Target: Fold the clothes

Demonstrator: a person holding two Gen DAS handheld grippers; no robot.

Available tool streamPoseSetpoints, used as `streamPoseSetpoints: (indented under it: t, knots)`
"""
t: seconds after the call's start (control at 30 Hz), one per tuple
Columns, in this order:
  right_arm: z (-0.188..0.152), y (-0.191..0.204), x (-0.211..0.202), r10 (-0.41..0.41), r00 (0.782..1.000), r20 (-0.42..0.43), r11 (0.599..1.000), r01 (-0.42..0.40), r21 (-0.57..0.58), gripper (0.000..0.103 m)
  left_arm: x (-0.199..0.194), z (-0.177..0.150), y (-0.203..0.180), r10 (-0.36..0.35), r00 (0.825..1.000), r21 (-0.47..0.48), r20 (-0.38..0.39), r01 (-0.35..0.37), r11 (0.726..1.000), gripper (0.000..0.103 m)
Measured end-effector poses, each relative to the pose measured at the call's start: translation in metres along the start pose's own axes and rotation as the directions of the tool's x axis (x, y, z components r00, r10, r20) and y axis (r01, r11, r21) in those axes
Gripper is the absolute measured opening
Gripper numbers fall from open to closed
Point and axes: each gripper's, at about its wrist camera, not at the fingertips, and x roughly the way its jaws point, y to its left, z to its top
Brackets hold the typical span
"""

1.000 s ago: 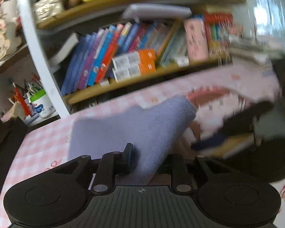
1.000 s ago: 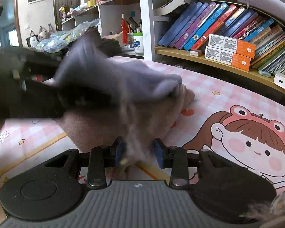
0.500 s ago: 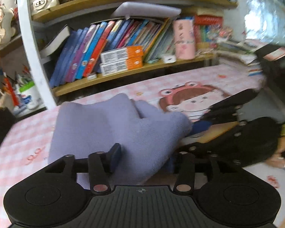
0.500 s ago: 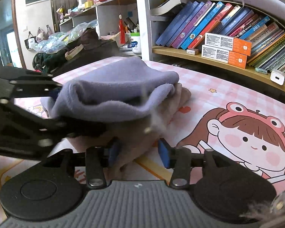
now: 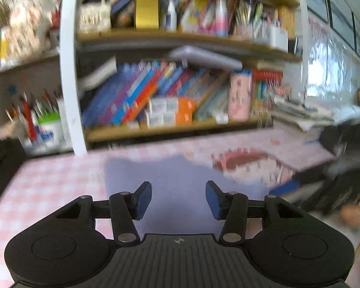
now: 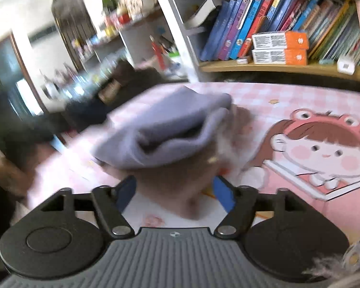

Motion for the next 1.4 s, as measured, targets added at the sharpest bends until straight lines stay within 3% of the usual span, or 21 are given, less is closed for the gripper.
streamPoseSetpoints:
  t: [0.07, 0.17, 0.23, 0.3, 0.37, 0.47, 0.5, 0.53, 0.63, 0.67, 0.73, 0.77, 0.9, 1.0, 1.07, 1.13, 1.23, 1.3, 1.4]
  knots:
    - [0.007, -0.005, 0.002, 0.05, 0.999, 0.005, 0.993, -0.05, 0.11, 0.084, 0.011, -0.012, -0.005, -0.012, 0.999, 0.017, -0.037, 0.012, 1.0, 0.048]
    - [0.02, -0.017, 0.012, 0.105, 0.994, 0.005, 0.95, -0.102, 0.296, 0.085, 0.021, -0.026, -0.006, -0.036, 0.998, -0.01, -0.054, 0.036, 0.999, 0.048]
    - [0.026, -0.021, 0.027, 0.083, 0.996, -0.011, 0.933, -0.074, 0.353, 0.084, 0.021, -0.03, -0.006, -0.047, 0.998, -0.024, -0.046, 0.046, 0.999, 0.049]
    - [0.032, -0.012, 0.041, 0.011, 0.999, -0.035, 0.951, 0.0, 0.309, 0.082, 0.018, -0.031, -0.003, -0.059, 0.997, -0.041, -0.039, 0.057, 0.998, 0.05]
    - [0.037, -0.004, 0.055, -0.062, 0.997, -0.056, 0.962, 0.074, 0.262, 0.073, 0.016, -0.031, 0.0, -0.072, 0.997, -0.052, -0.038, 0.07, 0.996, 0.05]
    - [0.045, 0.01, 0.075, -0.171, 0.982, -0.077, 0.966, 0.183, 0.184, 0.041, 0.019, -0.032, -0.003, -0.069, 0.997, -0.036, -0.039, 0.068, 0.997, 0.05]
    - [0.045, 0.017, 0.077, -0.198, 0.978, -0.066, 0.97, 0.206, 0.131, 0.034, 0.02, -0.031, -0.004, -0.068, 0.997, -0.029, -0.04, 0.067, 0.997, 0.05]
    - [0.046, 0.025, 0.079, -0.225, 0.973, -0.053, 0.97, 0.229, 0.077, 0.021, 0.021, -0.031, -0.005, -0.067, 0.997, -0.023, -0.041, 0.066, 0.998, 0.05]
    - [0.04, 0.058, 0.07, -0.264, 0.963, 0.062, 0.951, 0.27, -0.149, 0.008, 0.02, -0.031, -0.001, -0.079, 0.996, -0.045, -0.039, 0.078, 0.996, 0.05]
    - [0.035, 0.071, 0.063, -0.235, 0.964, 0.128, 0.934, 0.26, -0.244, 0.007, 0.02, -0.032, 0.001, -0.085, 0.996, -0.055, -0.037, 0.083, 0.995, 0.05]
    - [0.026, 0.091, 0.047, -0.135, 0.968, 0.212, 0.898, 0.21, -0.387, 0.007, 0.02, -0.032, 0.004, -0.096, 0.995, -0.076, -0.033, 0.093, 0.993, 0.051]
    - [0.024, 0.093, 0.047, -0.147, 0.968, 0.204, 0.892, 0.219, -0.396, 0.007, 0.021, -0.032, 0.005, -0.099, 0.995, -0.082, -0.033, 0.096, 0.992, 0.051]
    - [0.026, 0.053, 0.074, -0.367, 0.93, 0.036, 0.908, 0.366, -0.203, 0.007, 0.023, -0.033, 0.003, -0.104, 0.994, -0.074, -0.035, 0.101, 0.992, 0.052]
    - [0.027, 0.023, 0.072, -0.288, 0.958, 0.001, 0.958, 0.288, -0.012, 0.009, 0.024, -0.033, 0.002, -0.106, 0.994, -0.073, -0.035, 0.103, 0.992, 0.052]
    - [0.03, 0.018, 0.066, -0.269, 0.963, -0.001, 0.962, 0.269, 0.05, 0.015, 0.022, -0.032, 0.004, -0.109, 0.994, -0.085, -0.029, 0.106, 0.991, 0.052]
    - [0.032, 0.017, 0.059, -0.27, 0.963, 0.002, 0.96, 0.269, 0.082, 0.037, 0.008, -0.027, 0.009, -0.106, 0.994, -0.114, 0.015, 0.107, 0.988, 0.052]
    - [0.032, 0.018, 0.056, -0.276, 0.961, -0.015, 0.955, 0.276, 0.11, 0.05, -0.012, -0.016, 0.019, -0.098, 0.991, -0.123, 0.094, 0.109, 0.986, 0.052]
    - [0.03, 0.017, 0.057, -0.261, 0.965, -0.032, 0.953, 0.263, 0.149, 0.05, -0.012, -0.012, 0.025, -0.078, 0.993, -0.112, 0.086, 0.088, 0.99, 0.052]
    - [0.031, 0.016, 0.063, -0.239, 0.97, -0.046, 0.954, 0.243, 0.177, 0.054, 0.006, -0.018, 0.029, -0.066, 0.998, -0.106, 0.011, 0.066, 0.992, 0.051]
